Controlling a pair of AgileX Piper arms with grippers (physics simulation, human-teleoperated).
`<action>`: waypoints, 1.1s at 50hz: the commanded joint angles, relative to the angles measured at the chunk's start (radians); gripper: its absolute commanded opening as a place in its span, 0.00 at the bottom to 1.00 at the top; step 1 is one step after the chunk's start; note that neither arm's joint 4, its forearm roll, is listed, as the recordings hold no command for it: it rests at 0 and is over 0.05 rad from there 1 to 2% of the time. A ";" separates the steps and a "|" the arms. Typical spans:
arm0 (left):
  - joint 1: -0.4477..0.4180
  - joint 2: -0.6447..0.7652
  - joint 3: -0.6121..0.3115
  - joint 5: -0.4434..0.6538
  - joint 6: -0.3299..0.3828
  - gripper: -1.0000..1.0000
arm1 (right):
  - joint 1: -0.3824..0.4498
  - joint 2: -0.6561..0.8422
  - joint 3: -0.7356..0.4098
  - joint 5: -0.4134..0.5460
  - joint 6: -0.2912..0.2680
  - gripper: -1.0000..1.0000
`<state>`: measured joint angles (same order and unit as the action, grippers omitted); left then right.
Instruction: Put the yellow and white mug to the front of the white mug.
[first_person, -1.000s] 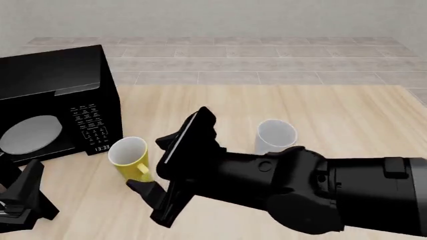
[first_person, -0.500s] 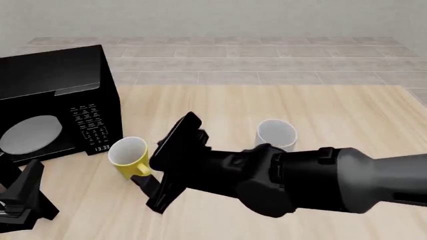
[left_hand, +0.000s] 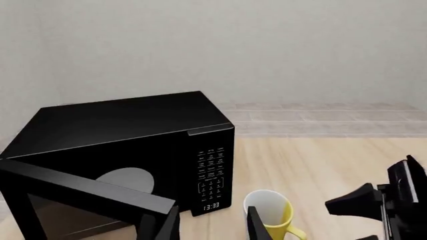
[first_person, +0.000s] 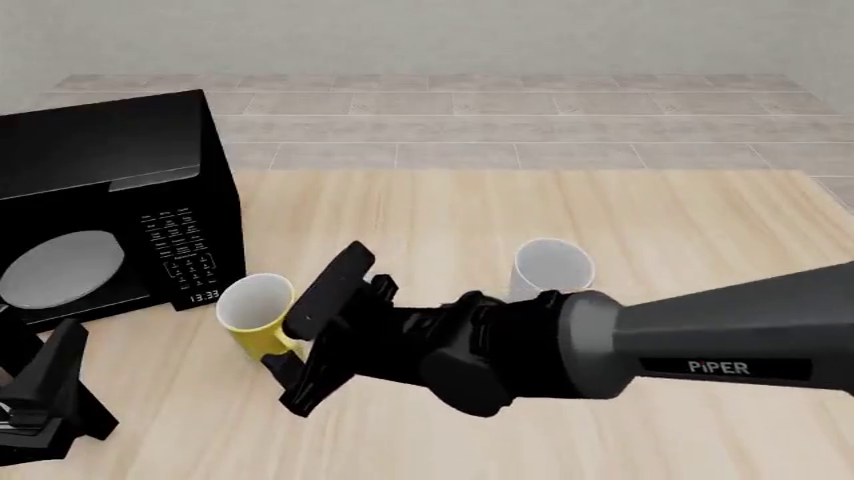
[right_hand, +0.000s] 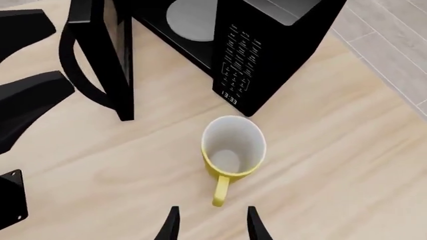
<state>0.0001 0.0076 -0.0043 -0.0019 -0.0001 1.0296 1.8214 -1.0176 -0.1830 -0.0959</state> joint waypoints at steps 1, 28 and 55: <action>0.000 0.000 0.000 0.000 0.000 1.00 | -0.011 0.060 -0.046 0.007 0.007 1.00; 0.000 0.000 0.000 0.000 0.000 1.00 | -0.028 0.212 -0.136 -0.008 0.080 1.00; 0.000 0.000 0.000 0.000 0.000 1.00 | -0.017 0.326 -0.185 -0.020 0.176 1.00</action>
<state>0.0001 0.0076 -0.0043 -0.0019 -0.0001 1.0019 2.1119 -1.1862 -0.1999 0.0419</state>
